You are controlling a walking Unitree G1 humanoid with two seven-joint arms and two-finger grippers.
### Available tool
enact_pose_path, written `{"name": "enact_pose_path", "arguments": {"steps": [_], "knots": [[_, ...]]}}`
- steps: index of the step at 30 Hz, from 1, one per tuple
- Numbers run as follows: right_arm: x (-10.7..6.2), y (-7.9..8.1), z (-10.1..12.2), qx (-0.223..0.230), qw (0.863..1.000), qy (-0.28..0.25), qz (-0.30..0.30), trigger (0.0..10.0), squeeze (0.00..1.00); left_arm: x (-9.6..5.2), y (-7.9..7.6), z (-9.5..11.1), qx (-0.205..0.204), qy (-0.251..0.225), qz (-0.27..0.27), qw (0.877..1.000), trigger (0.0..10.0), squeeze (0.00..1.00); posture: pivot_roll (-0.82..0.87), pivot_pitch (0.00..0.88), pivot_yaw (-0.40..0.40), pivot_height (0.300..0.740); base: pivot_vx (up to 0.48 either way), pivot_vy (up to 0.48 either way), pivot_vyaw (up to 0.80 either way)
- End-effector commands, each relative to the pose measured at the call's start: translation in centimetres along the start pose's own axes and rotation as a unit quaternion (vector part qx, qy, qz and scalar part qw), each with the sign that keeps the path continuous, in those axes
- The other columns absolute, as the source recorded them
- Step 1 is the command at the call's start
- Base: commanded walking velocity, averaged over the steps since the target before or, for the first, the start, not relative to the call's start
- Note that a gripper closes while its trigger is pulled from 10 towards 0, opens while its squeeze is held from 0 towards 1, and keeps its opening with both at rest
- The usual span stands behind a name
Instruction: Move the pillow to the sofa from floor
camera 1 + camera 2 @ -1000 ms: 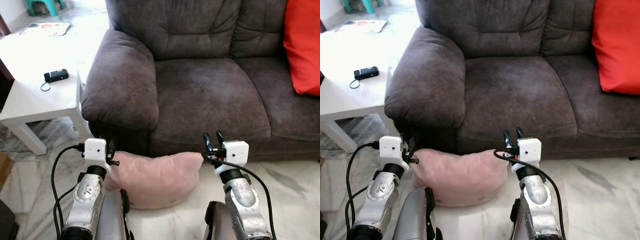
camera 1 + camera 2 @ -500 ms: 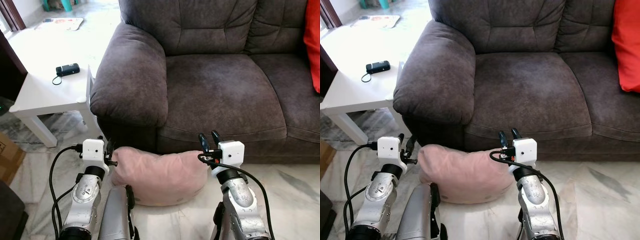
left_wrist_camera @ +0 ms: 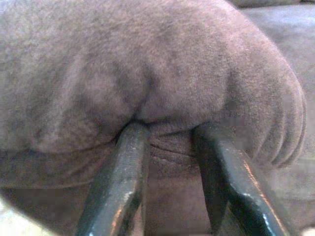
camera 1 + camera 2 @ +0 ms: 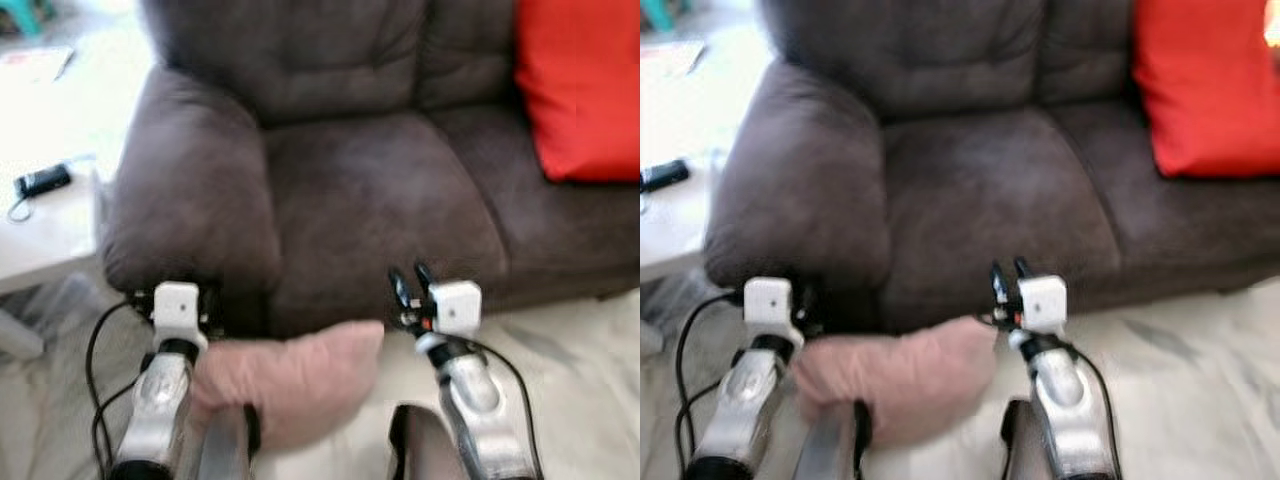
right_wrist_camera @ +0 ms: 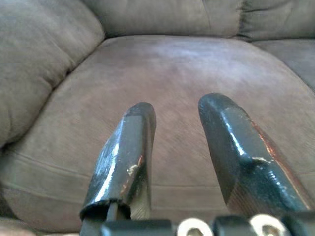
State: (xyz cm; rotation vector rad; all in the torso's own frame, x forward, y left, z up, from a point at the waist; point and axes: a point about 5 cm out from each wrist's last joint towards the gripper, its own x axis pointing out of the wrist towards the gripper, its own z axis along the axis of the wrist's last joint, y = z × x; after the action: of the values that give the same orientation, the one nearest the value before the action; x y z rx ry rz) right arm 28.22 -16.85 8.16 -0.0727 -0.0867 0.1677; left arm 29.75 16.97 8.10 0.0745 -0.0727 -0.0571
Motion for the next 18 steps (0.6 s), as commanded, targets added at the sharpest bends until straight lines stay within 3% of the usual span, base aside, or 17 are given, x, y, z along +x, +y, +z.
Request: {"name": "enact_pose_path", "arguments": {"steps": [1, 7, 12, 18], "knots": [[0.6, 2.0, 0.5, 0.014, 0.999, -0.012, 0.03, 10.0, 0.0, 0.0, 0.4, 0.2, 0.013, -0.006, -0.002, 1.0, 10.0, 0.0, 0.01, 0.113, -0.005, 0.5, 0.0, 0.0, 0.0], [0.5, 1.9, 0.3, 0.017, 0.999, -0.008, 0.028, 10.0, 0.0, -0.3, 0.0, 0.2, 0.01, -0.007, -0.019, 1.0, 10.0, 0.0, 0.01, 0.116, -0.004, 0.5, 0.0, 0.0, 0.0], [0.2, 1.8, 0.1, 0.019, 0.999, -0.002, 0.032, 10.0, 0.0, -1.7, 0.2, -0.7, 0.017, 0.022, -0.036, 0.999, 10.0, 0.0, 0.01, 0.123, -0.003, 0.5, 0.0, 0.0, 0.0], [0.2, 1.9, 0.1, 0.019, 0.999, 0.002, 0.039, 10.0, 0.0, -4.3, 1.3, -3.5, 0.048, 0.12, -0.051, 0.99, 10.0, 0.0, 0.02, 0.126, -0.002, 0.5, 0.0, 0.0, 0.0]]}}
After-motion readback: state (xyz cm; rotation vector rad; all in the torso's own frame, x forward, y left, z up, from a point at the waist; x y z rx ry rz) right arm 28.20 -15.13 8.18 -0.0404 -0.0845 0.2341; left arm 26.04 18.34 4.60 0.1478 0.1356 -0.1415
